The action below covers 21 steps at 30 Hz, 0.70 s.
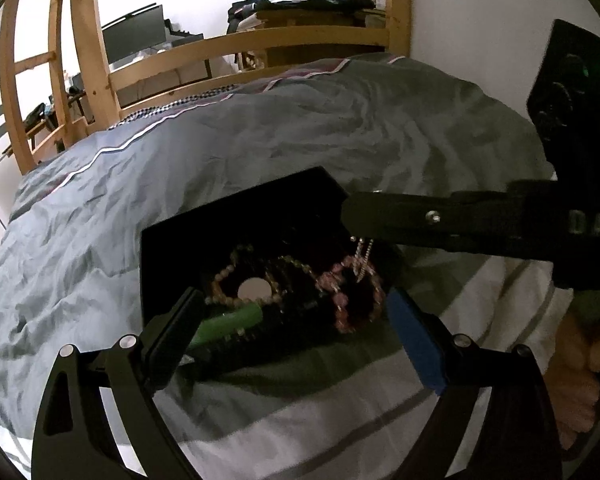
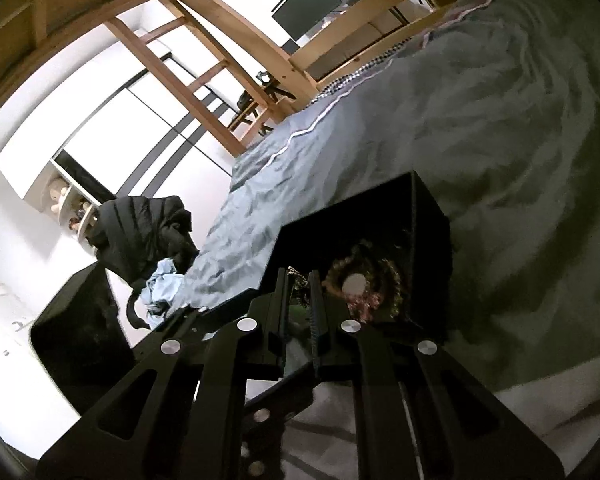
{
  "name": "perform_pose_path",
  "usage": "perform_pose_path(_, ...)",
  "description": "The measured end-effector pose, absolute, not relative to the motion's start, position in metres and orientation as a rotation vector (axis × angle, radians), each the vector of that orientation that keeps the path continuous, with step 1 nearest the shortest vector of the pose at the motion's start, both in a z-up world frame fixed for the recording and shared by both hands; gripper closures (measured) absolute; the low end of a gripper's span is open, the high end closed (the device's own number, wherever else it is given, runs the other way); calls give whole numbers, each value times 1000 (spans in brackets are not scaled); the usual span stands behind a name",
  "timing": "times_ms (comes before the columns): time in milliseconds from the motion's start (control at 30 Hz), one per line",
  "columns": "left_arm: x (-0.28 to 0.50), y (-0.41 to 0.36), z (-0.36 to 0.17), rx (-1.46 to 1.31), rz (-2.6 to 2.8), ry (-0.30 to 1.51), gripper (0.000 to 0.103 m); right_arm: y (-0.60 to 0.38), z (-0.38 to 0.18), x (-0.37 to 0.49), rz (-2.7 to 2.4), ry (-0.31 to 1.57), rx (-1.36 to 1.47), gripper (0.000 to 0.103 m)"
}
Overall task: Organize jewelry
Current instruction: 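Carry the gold charm into the black box and open the right tool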
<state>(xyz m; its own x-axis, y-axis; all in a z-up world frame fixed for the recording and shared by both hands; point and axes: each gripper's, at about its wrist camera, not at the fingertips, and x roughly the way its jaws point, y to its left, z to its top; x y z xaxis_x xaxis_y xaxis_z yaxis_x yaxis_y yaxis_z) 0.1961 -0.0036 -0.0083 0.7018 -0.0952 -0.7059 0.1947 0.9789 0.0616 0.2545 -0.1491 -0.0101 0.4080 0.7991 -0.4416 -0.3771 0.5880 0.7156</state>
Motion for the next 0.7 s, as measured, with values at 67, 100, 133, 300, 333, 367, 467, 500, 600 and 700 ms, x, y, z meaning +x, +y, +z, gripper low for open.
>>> perform_pose_path(67,199,-1,-7,125,-158,769,12,-148,-8,256,801,850,571,93)
perform_pose_path(100,202,1,-7,116,-159,769,12,-148,-6,257,806,844,577,93)
perform_pose_path(133,204,2,-6,107,-154,767,12,-148,-5,258,808,840,578,93)
perform_pose_path(300,206,8,1,77,-145,749,12,-145,3,259,809,821,566,93)
perform_pose_path(333,205,10,3,74,-141,741,12,-143,5,260,806,818,556,93)
perform_pose_path(367,205,12,5,69,-137,734,12,-142,6,260,801,817,550,93)
perform_pose_path(467,207,17,7,56,-123,729,10,-136,6,265,779,831,527,92)
perform_pose_path(500,209,18,6,54,-118,733,10,-134,5,266,766,837,510,92)
perform_pose_path(600,215,22,0,54,-97,758,10,-130,-5,272,729,866,488,91)
perform_pose_path(700,221,28,-2,46,-74,771,10,-128,-17,275,697,897,464,70)
